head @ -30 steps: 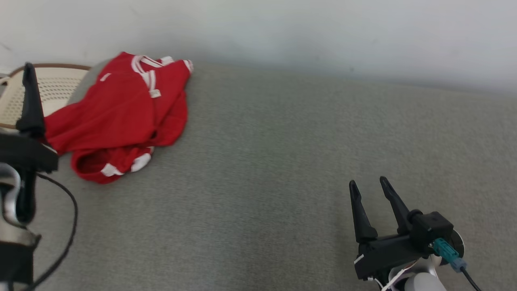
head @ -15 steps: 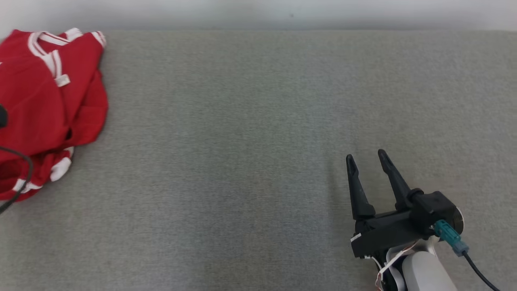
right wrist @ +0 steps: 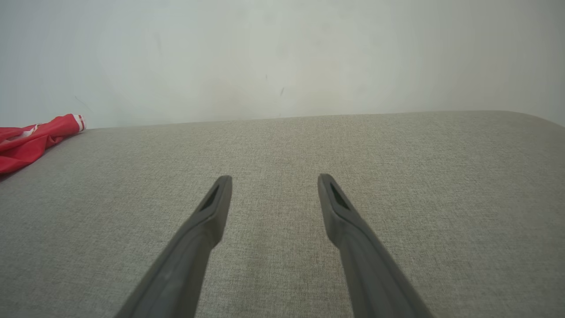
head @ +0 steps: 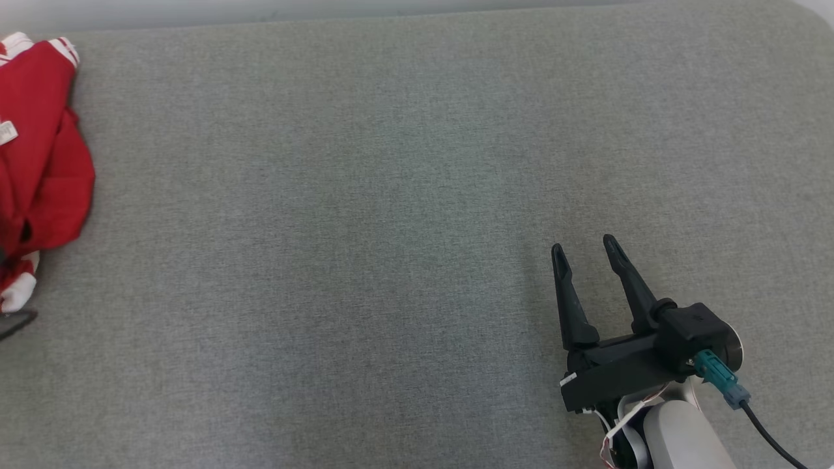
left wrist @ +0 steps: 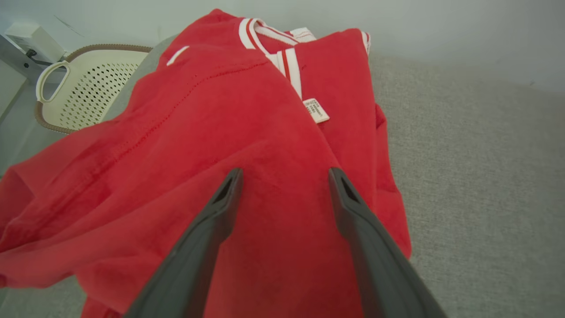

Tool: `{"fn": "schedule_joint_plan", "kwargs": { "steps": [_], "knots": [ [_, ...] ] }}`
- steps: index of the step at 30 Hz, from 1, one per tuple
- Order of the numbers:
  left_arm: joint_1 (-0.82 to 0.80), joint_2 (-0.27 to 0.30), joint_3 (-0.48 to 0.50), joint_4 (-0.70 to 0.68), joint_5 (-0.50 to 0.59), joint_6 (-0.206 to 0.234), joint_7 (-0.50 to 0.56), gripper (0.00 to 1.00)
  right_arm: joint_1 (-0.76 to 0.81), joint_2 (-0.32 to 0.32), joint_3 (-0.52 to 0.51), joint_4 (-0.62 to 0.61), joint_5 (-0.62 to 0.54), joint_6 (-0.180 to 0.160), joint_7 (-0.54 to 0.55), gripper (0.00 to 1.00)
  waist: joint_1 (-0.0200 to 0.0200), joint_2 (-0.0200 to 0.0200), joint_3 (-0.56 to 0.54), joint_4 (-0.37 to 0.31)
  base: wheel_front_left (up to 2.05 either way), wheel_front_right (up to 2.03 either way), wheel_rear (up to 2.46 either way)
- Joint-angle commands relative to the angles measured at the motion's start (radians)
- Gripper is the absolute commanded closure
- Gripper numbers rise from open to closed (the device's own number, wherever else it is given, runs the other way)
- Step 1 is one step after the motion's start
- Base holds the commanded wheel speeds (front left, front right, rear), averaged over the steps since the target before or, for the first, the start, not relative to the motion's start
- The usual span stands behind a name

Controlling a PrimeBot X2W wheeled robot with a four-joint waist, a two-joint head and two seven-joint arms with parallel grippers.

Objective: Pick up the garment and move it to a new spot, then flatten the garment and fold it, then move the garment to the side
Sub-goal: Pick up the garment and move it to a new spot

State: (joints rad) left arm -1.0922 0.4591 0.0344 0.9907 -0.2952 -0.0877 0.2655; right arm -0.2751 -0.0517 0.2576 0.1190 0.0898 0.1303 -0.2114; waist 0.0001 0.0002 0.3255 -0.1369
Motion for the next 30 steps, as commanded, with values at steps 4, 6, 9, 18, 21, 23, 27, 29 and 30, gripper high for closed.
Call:
{"fn": "schedule_joint_plan", "kwargs": {
  "steps": [4, 6, 9, 18, 21, 23, 27, 29, 30],
  "knots": [
    [-0.013, 0.029, -0.065, 0.075, 0.056, -0.010, 0.074, 0.00, -0.005, -0.001, 0.006, 0.004, -0.004, 0.001, -0.004, 0.00, -0.0001, -0.0002, 0.005, -0.014, 0.00, 0.00, 0.00],
    [-0.014, 0.031, -0.083, 0.107, 0.068, -0.015, 0.115, 0.00, -0.009, -0.001, 0.008, 0.007, -0.001, 0.001, 0.000, 0.00, -0.0001, -0.0002, 0.003, -0.018, 0.00, 0.00, 0.00],
    [-0.021, 0.036, -0.099, 0.129, 0.073, -0.015, 0.130, 0.00, -0.014, -0.001, 0.012, 0.008, 0.004, 0.001, 0.005, 0.00, -0.0001, -0.0002, 0.003, -0.024, 0.00, 0.00, 0.00],
    [-0.038, 0.065, -0.138, 0.092, 0.103, -0.017, -0.049, 1.00, -0.007, 0.000, 0.004, 0.013, 0.007, 0.001, 0.001, 0.00, -0.0001, -0.0002, -0.008, -0.022, 0.00, 0.00, 0.00],
    [-0.051, 0.063, -0.155, 0.069, 0.118, -0.014, -0.119, 1.00, 0.001, 0.000, 0.003, 0.013, 0.012, 0.001, -0.001, 0.00, -0.0001, -0.0002, -0.020, -0.009, 0.00, 0.00, 0.00],
    [-0.067, 0.052, -0.170, 0.048, 0.127, -0.022, -0.180, 1.00, 0.009, 0.000, 0.004, 0.017, 0.016, 0.001, -0.002, 0.00, -0.0001, -0.0002, -0.039, 0.007, 0.00, 0.00, 0.00],
    [-0.111, 0.030, -0.213, 0.007, 0.137, -0.032, -0.287, 1.00, 0.025, 0.000, 0.003, 0.030, 0.022, 0.001, -0.003, 0.00, -0.0001, -0.0002, -0.085, 0.041, 0.00, 0.00, 0.00],
    [-0.134, 0.006, -0.229, -0.022, 0.124, -0.037, -0.330, 1.00, 0.034, 0.000, -0.001, 0.037, 0.029, 0.001, -0.005, 0.00, -0.0001, -0.0002, -0.110, 0.057, 0.00, 0.00, 0.00],
    [-0.148, 0.000, -0.240, -0.038, 0.126, -0.039, -0.346, 1.00, 0.039, 0.000, -0.002, 0.040, 0.033, 0.001, -0.004, 0.00, -0.0001, -0.0002, -0.121, 0.064, 0.00, 0.00, 0.00]
  ]
}}
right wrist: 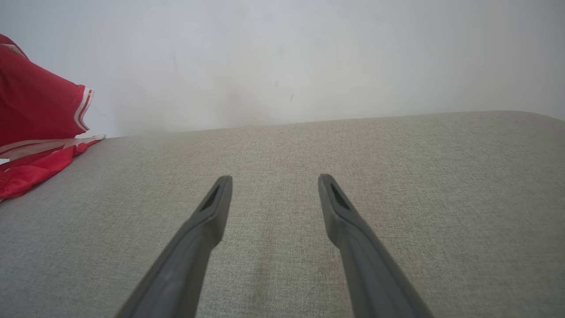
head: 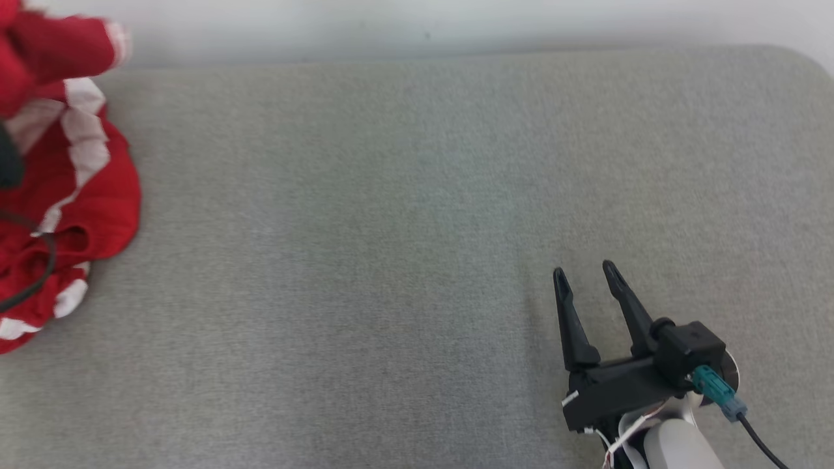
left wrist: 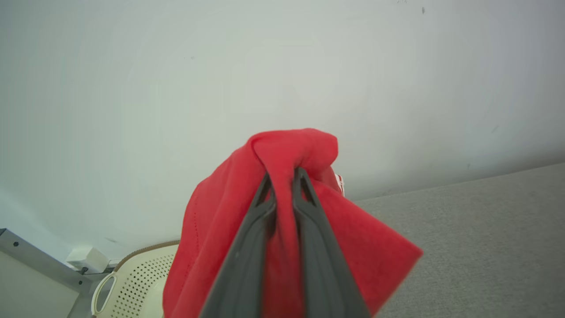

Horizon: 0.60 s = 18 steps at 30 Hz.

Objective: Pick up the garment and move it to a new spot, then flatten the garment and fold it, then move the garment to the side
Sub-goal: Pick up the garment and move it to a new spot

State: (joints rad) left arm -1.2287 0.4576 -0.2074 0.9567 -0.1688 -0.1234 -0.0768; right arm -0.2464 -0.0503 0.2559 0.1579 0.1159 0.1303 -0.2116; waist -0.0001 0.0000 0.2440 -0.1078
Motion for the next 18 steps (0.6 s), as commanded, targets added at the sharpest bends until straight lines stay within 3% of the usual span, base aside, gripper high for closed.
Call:
{"fn": "schedule_joint_plan", "kwargs": {
  "steps": [1, 6, 9, 18],
  "knots": [
    [-0.019, -0.008, -0.013, -0.017, -0.001, -0.003, -0.014, 1.00, 0.017, -0.001, -0.001, 0.006, 0.010, 0.001, -0.004, 0.00, 0.0001, 0.0000, -0.052, 0.041, 0.00, 0.00, 0.00],
    [-0.067, -0.080, -0.106, -0.113, -0.058, -0.005, -0.037, 1.00, 0.038, -0.001, 0.000, 0.018, 0.029, 0.001, -0.005, 0.00, 0.0001, 0.0000, -0.095, 0.056, 0.00, 0.00, 0.00],
    [-0.092, -0.092, -0.172, -0.187, -0.113, -0.005, -0.028, 1.00, 0.039, 0.000, 0.002, 0.019, 0.037, 0.001, -0.007, 0.00, 0.0001, 0.0000, -0.108, 0.047, 0.00, 0.00, 0.00],
    [-0.100, -0.149, -0.305, -0.417, -0.255, -0.005, 0.032, 1.00, 0.034, -0.001, 0.003, 0.042, 0.061, 0.001, -0.016, 0.00, 0.0001, 0.0000, -0.113, -0.040, 0.00, 0.00, 0.00]
  ]
}}
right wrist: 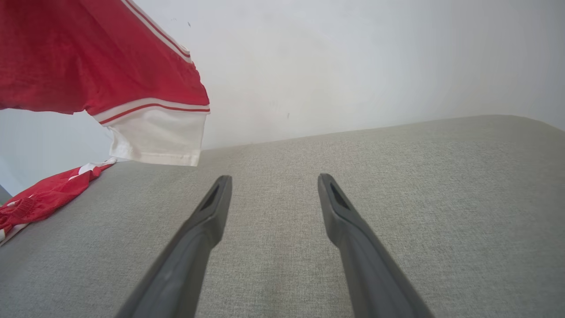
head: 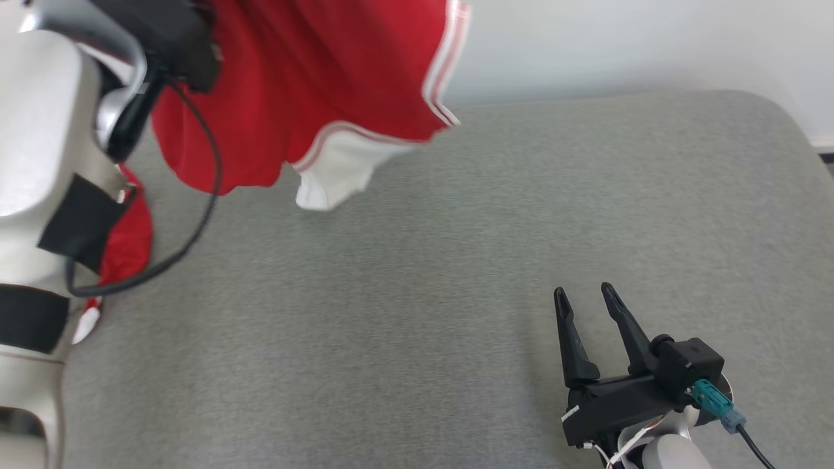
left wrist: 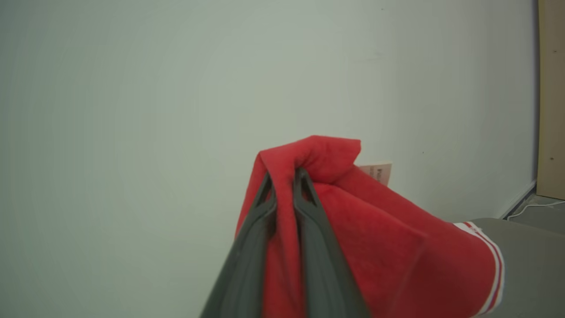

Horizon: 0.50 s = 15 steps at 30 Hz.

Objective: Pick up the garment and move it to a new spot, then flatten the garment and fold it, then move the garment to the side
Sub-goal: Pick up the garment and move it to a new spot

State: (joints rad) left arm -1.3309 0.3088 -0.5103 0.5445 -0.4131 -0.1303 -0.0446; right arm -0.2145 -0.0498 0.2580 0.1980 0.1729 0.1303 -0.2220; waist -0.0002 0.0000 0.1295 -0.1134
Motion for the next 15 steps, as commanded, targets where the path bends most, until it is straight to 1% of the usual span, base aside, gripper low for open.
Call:
{"fn": "schedule_joint_plan", "kwargs": {
  "steps": [1, 5, 7, 11, 15],
  "knots": [
    [0.009, -0.009, -0.015, -0.028, -0.019, 0.002, 0.006, 1.00, 0.001, -0.001, 0.000, 0.005, 0.004, 0.001, -0.007, 0.00, 0.0002, 0.0000, 0.001, -0.048, 0.00, 0.00, 0.00],
    [0.036, -0.032, -0.048, -0.101, -0.049, 0.002, 0.026, 1.00, -0.004, -0.001, -0.003, 0.016, 0.004, 0.001, -0.015, 0.00, 0.0002, 0.0000, 0.004, -0.104, 0.00, 0.00, 0.00],
    [0.072, -0.056, -0.071, -0.148, -0.063, 0.002, 0.030, 1.00, -0.004, -0.001, -0.004, 0.025, 0.010, 0.001, -0.018, 0.00, 0.0002, 0.0000, 0.007, -0.139, 0.00, 0.00, 0.00],
    [0.119, -0.082, -0.091, -0.204, -0.078, 0.012, 0.026, 1.00, 0.000, -0.001, -0.008, 0.035, 0.009, 0.001, -0.025, 0.00, 0.0002, 0.0000, 0.007, -0.163, 0.00, 0.00, 0.00],
    [0.188, -0.104, -0.103, -0.251, -0.083, 0.036, 0.006, 1.00, -0.001, -0.001, -0.014, 0.041, 0.007, 0.001, -0.026, 0.00, 0.0002, 0.0000, 0.004, -0.167, 0.00, 0.00, 0.00]
  ]
}}
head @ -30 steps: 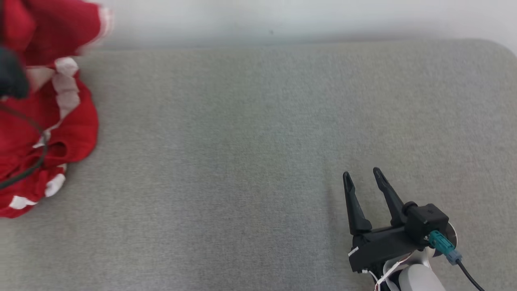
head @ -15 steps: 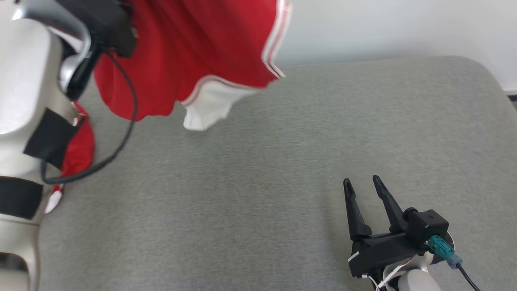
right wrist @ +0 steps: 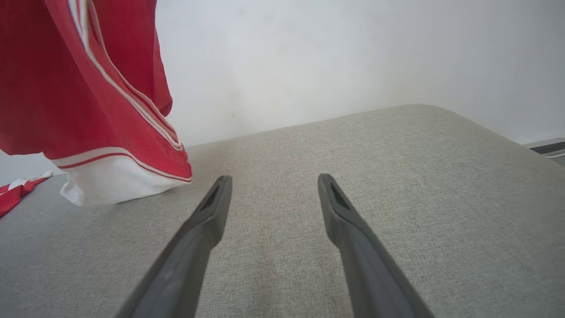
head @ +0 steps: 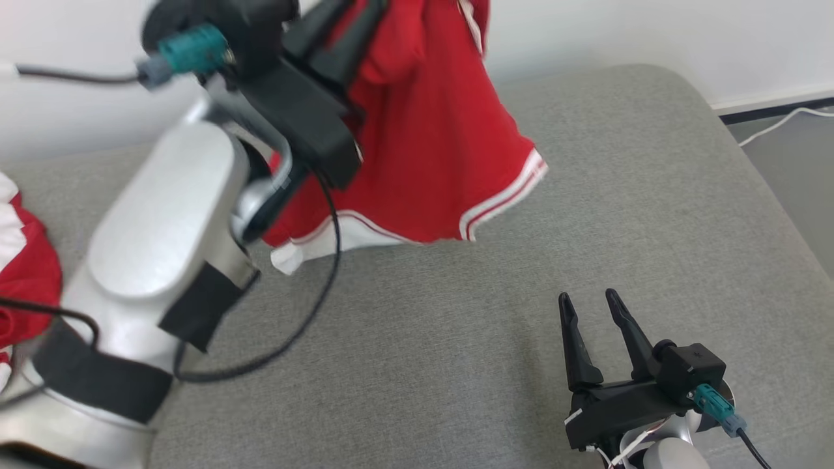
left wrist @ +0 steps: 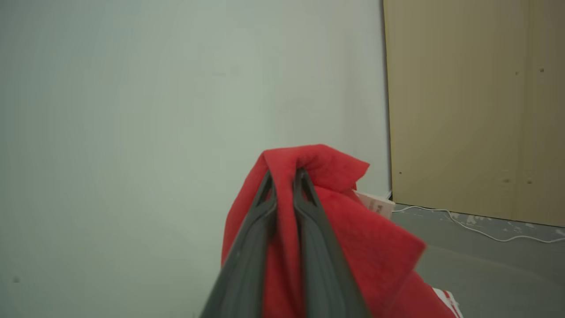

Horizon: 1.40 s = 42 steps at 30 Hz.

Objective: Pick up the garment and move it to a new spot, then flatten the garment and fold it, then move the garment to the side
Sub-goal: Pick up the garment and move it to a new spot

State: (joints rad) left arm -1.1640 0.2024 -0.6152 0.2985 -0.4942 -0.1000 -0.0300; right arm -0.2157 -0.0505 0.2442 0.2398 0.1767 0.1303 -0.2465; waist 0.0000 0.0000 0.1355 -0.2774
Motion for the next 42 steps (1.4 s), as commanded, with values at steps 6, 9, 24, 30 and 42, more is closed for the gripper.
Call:
{"fn": "schedule_joint_plan", "kwargs": {
  "steps": [6, 9, 24, 30, 42],
  "knots": [
    [0.152, 0.011, 0.011, -0.067, -0.021, 0.056, -0.050, 1.00, 0.021, 0.000, -0.006, 0.001, -0.006, 0.001, -0.006, 0.00, 0.0000, 0.0000, -0.020, 0.017, 0.00, 0.00, 0.00],
    [0.268, 0.026, 0.018, -0.112, -0.035, 0.103, -0.077, 1.00, 0.032, 0.000, -0.011, 0.006, -0.010, 0.001, -0.006, 0.00, 0.0000, 0.0000, -0.032, 0.044, 0.00, 0.00, 0.00],
    [0.770, 0.062, 0.048, -0.182, -0.060, 0.276, -0.214, 1.00, 0.064, 0.000, -0.009, -0.018, -0.028, 0.001, 0.025, 0.00, 0.0000, 0.0000, -0.027, 0.164, 0.00, 0.00, 0.00],
    [0.856, 0.048, 0.083, -0.115, -0.076, 0.275, -0.231, 0.39, 0.072, 0.000, -0.009, -0.018, -0.030, 0.001, 0.031, 0.00, 0.0000, 0.0000, -0.027, 0.184, 0.00, 0.00, 0.00],
    [0.971, 0.019, 0.285, -0.232, 0.050, 0.261, -0.235, 0.00, 0.101, 0.000, -0.025, -0.004, -0.026, 0.001, 0.037, 0.00, 0.0000, 0.0000, -0.068, 0.227, 0.00, 0.00, 0.00]
  ]
}}
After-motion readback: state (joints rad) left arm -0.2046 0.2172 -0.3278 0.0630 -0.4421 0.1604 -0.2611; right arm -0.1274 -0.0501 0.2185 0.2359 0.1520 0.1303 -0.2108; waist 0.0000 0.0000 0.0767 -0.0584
